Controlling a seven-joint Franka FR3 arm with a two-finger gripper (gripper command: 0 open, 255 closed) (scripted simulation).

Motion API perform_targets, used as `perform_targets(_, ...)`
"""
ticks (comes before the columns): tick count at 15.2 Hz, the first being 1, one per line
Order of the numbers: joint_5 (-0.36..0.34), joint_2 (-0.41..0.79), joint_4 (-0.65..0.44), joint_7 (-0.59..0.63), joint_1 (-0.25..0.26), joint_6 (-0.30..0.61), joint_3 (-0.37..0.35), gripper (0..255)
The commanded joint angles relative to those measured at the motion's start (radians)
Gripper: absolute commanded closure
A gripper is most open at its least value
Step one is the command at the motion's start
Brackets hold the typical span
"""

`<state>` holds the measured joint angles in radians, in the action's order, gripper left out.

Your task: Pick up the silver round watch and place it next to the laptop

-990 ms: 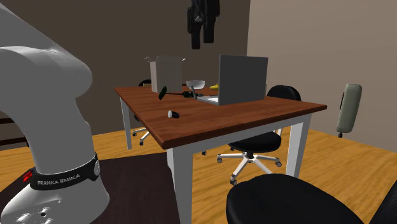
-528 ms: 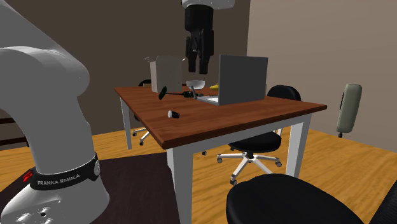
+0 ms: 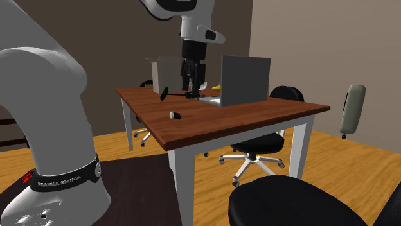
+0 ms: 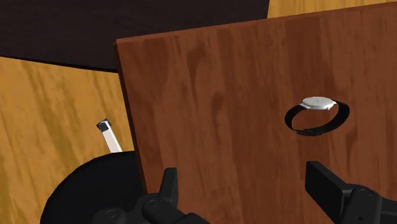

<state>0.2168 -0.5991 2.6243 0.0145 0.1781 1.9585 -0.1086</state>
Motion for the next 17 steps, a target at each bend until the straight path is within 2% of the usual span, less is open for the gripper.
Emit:
perform_targets(1,0.042,0.041,0.007,0.010,0.031,0.040,-0.023,0)
perform_targets(7,0.161,0.170,0.020,0.014,0.117,0.163,-0.081,0)
perform_targets(14,0.194,0.229,0.071,0.002,0.135,0.276,-0.103,0)
perform_targets(17,0.197,0.235,0.075,0.001,0.137,0.285,-0.105,0)
